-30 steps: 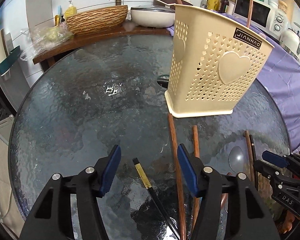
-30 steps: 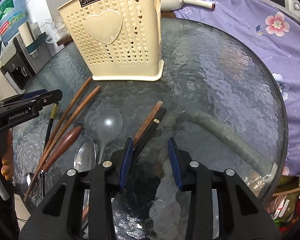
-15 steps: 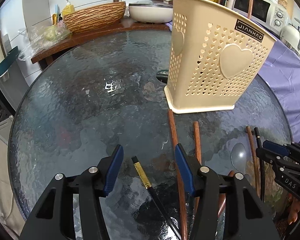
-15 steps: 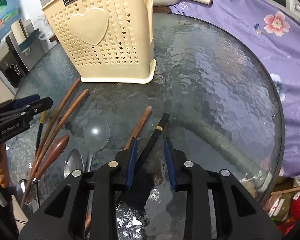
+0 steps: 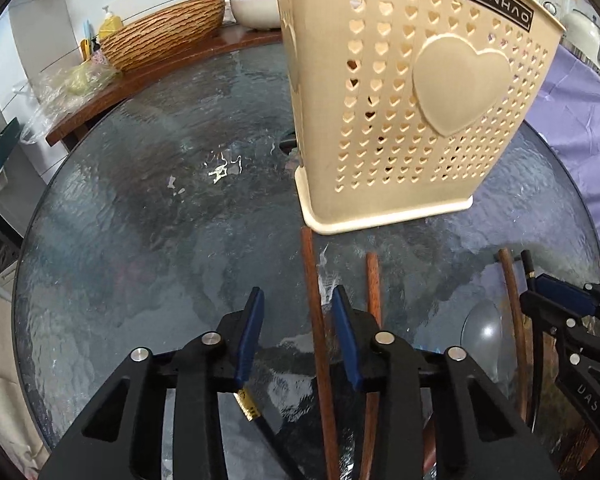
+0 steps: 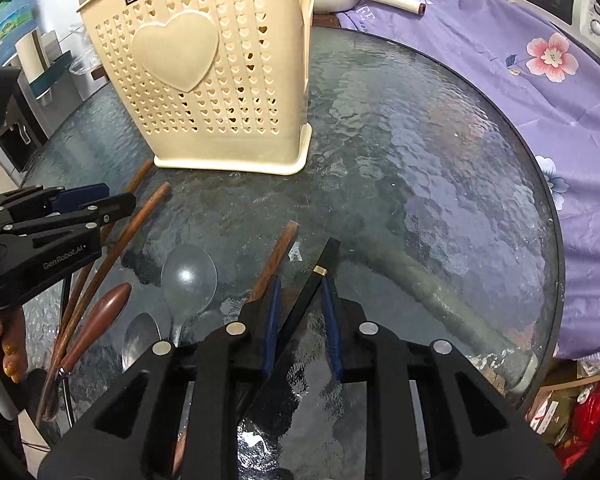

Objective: Organize utensils
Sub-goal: 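Grasp a wooden chopstick with the left tool while the right tool grasps a black chopstick, then lift both chopsticks upright and carry them above the cream holder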

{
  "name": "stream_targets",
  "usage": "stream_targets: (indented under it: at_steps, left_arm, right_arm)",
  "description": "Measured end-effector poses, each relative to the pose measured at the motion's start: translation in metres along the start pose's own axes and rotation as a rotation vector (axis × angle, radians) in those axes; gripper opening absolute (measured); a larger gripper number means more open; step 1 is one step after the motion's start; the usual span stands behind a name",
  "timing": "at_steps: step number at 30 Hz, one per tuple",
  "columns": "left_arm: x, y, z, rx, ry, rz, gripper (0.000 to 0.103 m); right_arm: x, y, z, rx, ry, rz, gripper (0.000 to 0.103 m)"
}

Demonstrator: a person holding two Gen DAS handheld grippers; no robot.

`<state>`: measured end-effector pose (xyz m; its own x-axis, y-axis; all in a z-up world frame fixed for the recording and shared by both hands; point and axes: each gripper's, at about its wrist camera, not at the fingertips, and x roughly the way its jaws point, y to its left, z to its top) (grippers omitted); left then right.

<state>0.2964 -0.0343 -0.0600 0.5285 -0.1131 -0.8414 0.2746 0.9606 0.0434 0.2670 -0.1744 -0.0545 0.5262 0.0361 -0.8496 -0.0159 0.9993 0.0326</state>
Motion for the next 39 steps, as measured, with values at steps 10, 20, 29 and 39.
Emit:
stream_targets:
  at_steps: [10,20,29,39]
  left_arm:
    - [0.003,-0.020,0.006,0.060,0.007,0.047,0.009]
    - [0.002,-0.016,0.005,0.018,0.001,0.043,0.007]
    - [-0.014,0.012,0.010,-0.098,-0.051,-0.043,0.006]
    - [-0.054,0.031,0.013,-0.171,-0.142,-0.100,0.006]
  right_arm:
    - [0.005,0.007,0.003,0.017,-0.040,-0.050,0.013]
    - [0.010,-0.007,0.010,0.101,-0.056,0.034,0.011]
    - [0.003,-0.041,0.014,0.278,-0.111,0.250,0.009]
    - [-0.029,-0.051,0.019,0.319,-0.207,0.375,0.008]
